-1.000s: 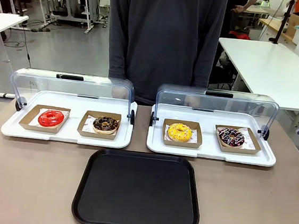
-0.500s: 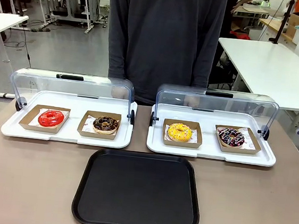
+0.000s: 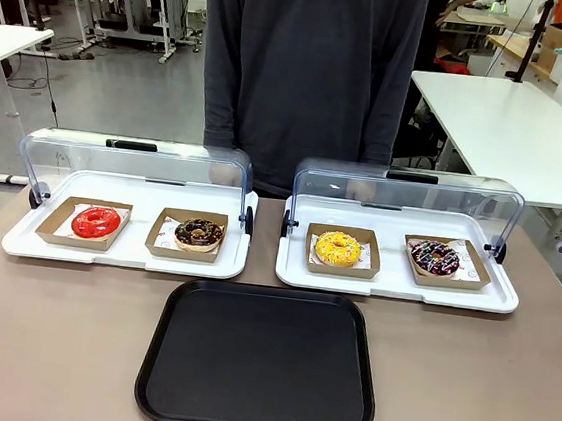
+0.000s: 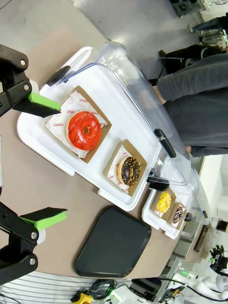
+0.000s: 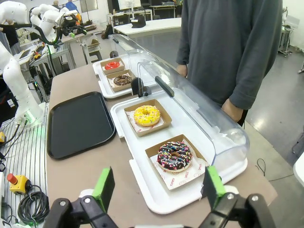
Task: Move the third donut from the left to the tray.
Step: Pick up the Paper togo box containing the Donut indicated by the person and place it on the Handle tray.
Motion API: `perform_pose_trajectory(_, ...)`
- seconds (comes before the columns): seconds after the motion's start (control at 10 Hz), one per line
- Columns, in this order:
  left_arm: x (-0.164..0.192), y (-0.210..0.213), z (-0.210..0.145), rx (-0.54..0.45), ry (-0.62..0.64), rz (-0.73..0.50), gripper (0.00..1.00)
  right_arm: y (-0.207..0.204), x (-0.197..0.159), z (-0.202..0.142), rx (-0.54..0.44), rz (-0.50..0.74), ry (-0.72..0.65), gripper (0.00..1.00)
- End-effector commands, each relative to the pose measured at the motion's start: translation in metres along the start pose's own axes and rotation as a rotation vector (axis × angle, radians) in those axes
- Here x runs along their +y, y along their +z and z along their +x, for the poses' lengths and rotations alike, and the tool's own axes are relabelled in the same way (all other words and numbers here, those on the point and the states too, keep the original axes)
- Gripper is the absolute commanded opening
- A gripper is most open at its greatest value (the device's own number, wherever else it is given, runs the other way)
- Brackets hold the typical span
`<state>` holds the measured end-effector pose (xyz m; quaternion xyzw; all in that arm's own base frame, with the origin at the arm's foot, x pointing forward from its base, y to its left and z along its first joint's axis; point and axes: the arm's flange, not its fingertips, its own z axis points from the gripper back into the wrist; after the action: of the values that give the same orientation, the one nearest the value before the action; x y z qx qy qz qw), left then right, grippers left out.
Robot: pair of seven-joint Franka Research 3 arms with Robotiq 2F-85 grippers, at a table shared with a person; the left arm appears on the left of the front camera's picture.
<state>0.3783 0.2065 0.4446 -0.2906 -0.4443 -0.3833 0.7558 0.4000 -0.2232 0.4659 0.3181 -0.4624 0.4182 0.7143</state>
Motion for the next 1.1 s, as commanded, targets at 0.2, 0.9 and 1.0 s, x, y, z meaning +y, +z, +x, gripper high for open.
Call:
perform_pose_trajectory(0.2, 0.0011, 0.0009, 0.0021, -0.004, -0.008, -0.007, 1.00, 0.0006, 0.0009, 0.0004, -0.006, 0.005, 0.009, 1.00)
perform_pose_trajectory(0.9, 0.0011, 0.0009, 0.0021, -0.004, -0.008, -0.007, 1.00, 0.0006, 0.0009, 0.0004, -0.006, 0.005, 0.009, 1.00)
perform_pose_trajectory(1.0, 0.0011, 0.0009, 0.0021, -0.004, -0.008, -0.007, 1.00, 0.0006, 0.0009, 0.0004, -0.006, 0.005, 0.009, 1.00)
